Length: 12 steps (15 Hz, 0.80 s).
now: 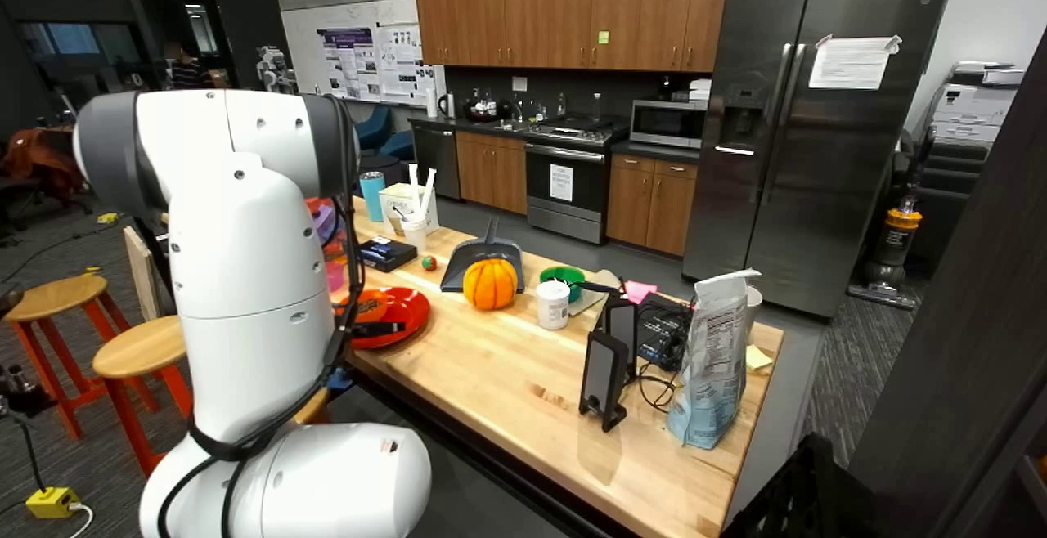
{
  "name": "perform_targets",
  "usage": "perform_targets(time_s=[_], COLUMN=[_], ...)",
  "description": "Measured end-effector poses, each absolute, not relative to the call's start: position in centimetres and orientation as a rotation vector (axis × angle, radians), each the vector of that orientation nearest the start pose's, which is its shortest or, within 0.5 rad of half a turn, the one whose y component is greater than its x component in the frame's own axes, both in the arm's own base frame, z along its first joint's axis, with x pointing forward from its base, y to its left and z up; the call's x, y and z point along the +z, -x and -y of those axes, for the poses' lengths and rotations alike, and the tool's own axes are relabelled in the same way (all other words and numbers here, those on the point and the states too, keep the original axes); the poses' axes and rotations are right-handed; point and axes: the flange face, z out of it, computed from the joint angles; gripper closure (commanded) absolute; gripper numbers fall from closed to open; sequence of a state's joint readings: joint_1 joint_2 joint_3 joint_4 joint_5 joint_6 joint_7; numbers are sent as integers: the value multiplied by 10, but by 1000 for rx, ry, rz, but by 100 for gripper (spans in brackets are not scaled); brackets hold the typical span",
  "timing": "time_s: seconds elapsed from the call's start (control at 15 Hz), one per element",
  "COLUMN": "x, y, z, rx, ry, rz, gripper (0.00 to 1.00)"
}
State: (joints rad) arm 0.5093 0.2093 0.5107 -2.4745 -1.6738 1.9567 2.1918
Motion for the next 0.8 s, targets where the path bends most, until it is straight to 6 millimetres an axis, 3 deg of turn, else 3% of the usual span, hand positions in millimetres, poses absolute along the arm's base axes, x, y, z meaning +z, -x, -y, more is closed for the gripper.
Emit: perform_targets(time_s=[0.8], x=[213], y=[-284], z=[-356], rx=[-1918], ry=[2962], rz=[183], gripper=[0])
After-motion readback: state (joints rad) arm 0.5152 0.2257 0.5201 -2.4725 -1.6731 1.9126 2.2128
